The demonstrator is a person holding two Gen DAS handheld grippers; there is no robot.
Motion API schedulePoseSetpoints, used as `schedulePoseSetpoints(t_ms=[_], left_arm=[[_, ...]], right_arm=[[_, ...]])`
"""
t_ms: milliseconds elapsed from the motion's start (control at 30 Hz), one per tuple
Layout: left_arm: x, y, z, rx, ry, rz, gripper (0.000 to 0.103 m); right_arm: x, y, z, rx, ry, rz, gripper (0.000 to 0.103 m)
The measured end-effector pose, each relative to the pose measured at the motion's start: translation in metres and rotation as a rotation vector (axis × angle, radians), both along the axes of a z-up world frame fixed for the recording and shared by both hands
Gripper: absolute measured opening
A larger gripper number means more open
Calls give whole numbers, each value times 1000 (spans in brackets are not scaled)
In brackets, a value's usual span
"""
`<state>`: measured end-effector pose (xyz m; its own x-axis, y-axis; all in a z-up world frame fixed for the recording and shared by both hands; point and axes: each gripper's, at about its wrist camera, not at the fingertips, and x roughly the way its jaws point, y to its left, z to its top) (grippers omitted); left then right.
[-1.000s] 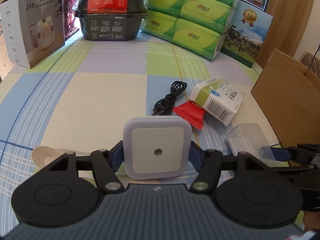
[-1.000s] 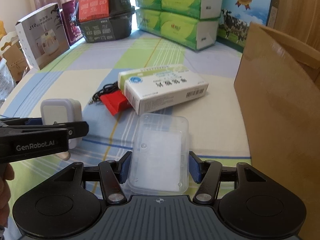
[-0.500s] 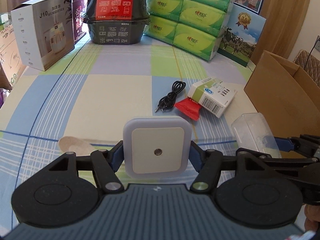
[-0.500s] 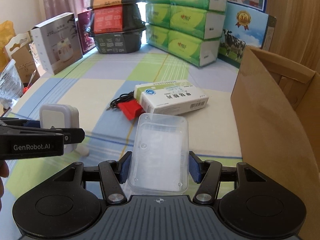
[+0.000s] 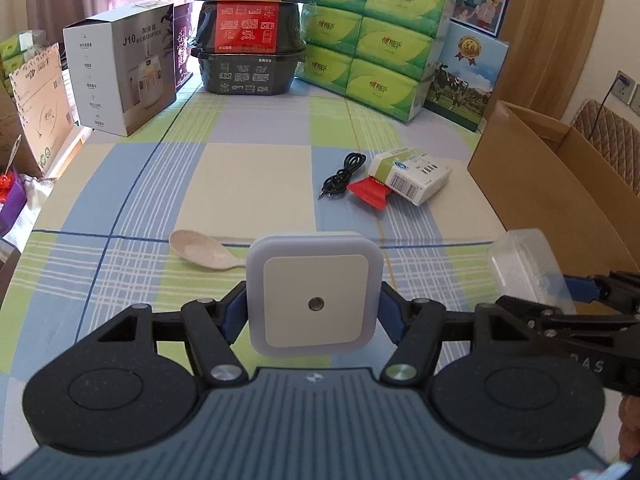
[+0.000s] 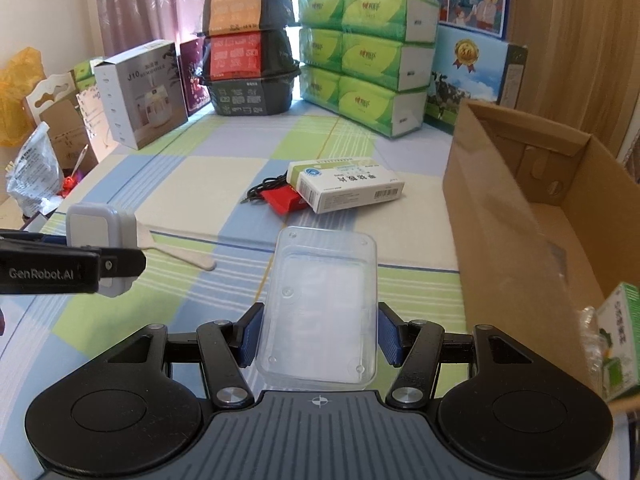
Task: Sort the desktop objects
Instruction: 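Carry the device and clear lid together over the cardboard box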
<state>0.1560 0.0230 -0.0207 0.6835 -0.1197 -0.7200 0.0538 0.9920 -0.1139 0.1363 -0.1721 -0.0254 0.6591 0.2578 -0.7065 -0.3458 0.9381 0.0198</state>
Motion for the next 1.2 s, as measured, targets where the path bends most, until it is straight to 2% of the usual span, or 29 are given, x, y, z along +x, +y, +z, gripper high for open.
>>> schedulePoseSetpoints(t_ms=[233,467,833,1200], left_arm=[[-25,-10,16,36,-20,-21,61],[-48,-24,36,11,-30,-11,61],[-80,-82,78,4,-72,-89,61],[-81,-156,98,-4,-84,-211,61]], right_arm=[[-23,-15,24,15,-11,-12,55],[-48,-37,58,31,-40,-21,55],[-75,-99,99,44,-85,-85,55],[-86,-179,119,43,-123,-201,55]])
